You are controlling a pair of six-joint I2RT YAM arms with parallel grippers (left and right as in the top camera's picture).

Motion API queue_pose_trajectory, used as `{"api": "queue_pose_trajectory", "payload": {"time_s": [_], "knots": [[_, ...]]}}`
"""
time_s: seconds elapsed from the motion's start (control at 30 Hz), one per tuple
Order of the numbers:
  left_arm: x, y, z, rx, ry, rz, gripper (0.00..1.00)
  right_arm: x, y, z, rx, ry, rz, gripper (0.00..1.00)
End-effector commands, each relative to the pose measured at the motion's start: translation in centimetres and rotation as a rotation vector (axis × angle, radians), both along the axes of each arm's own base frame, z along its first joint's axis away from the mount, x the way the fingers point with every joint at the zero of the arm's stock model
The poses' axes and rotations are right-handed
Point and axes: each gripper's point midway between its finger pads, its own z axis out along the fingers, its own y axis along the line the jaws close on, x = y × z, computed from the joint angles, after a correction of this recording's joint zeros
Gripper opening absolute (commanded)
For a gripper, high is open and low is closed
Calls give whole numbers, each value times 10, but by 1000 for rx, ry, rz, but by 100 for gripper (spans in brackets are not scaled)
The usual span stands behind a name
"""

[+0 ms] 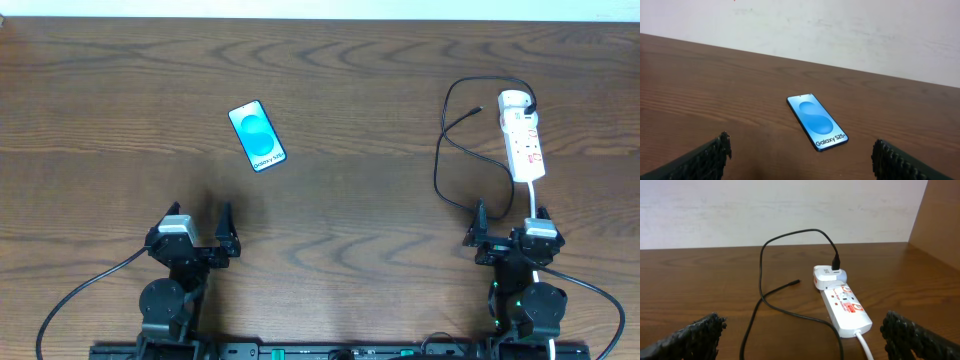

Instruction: Plug charger to phone and switch on socket

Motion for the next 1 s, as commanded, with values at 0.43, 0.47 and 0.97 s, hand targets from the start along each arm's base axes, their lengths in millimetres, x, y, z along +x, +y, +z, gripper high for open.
{"api": "queue_pose_trajectory", "payload": {"time_s": [0.43,0.47,0.97], "knots": [[1,5,-18,6,43,24,92,0,-2,-1,-11,2,-6,99],[1,4,-17,5,38,23,92,0,-2,-1,-11,2,-6,99],[-38,23,167,-31,-691,124,92,0,-2,-1,-11,3,-6,99]]}}
